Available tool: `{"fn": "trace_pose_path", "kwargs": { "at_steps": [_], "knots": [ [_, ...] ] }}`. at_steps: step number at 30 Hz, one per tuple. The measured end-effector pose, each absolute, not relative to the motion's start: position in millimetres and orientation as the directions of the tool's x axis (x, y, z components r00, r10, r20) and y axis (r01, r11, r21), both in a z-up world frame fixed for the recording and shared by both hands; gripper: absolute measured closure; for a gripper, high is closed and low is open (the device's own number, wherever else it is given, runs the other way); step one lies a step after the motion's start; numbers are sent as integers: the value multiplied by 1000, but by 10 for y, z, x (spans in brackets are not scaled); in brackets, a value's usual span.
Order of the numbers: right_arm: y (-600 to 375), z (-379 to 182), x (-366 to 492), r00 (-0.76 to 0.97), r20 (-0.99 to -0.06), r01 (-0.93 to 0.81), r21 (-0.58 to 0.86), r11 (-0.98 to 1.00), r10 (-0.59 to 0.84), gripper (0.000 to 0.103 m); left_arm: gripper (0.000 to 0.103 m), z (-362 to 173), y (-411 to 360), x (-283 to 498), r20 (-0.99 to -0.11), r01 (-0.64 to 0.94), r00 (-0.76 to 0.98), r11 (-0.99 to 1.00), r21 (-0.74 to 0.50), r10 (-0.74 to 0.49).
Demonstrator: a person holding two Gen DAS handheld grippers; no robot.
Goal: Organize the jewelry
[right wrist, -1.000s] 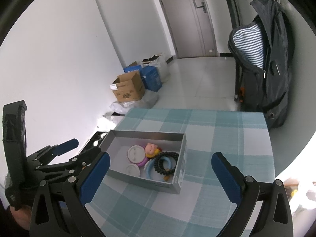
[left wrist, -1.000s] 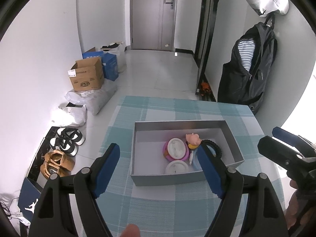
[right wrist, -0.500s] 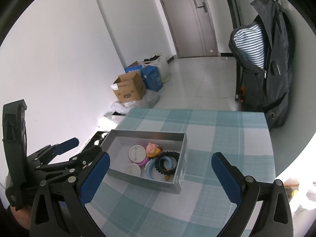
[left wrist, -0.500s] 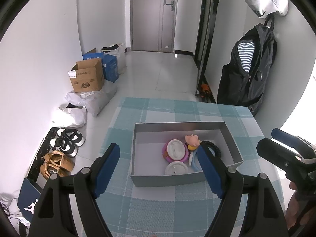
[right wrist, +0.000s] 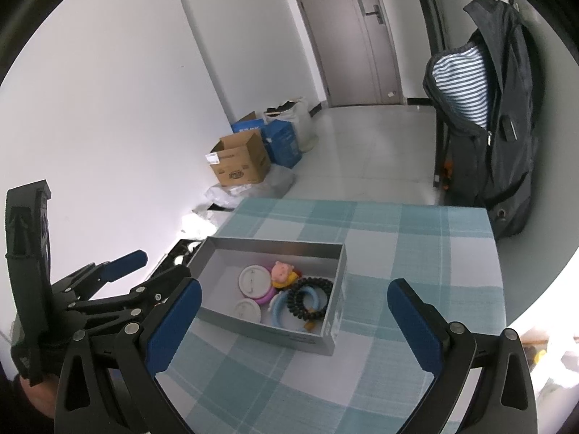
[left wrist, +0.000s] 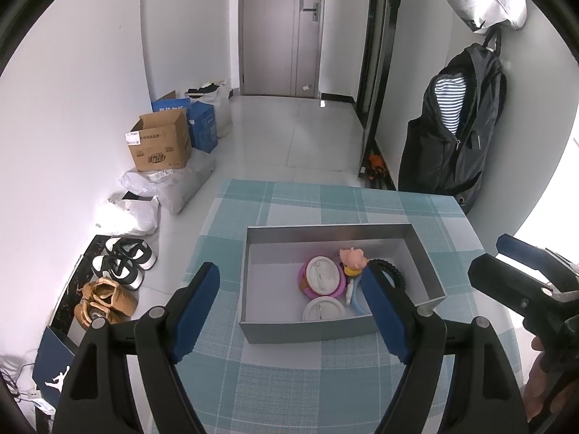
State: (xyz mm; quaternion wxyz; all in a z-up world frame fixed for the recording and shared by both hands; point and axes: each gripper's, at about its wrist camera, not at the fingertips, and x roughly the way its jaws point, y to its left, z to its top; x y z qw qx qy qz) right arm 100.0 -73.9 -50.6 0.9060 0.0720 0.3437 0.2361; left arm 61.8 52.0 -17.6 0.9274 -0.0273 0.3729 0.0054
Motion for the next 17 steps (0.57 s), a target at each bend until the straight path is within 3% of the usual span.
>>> {"fn": "trace_pose_path", "kwargs": {
  "at_steps": [17],
  "knots": [
    [-739,-500,1003,653,-589,-380,289,879,476,0,26,-198,532,624,-694,-37,720,998,-46,-6]
  ]
}}
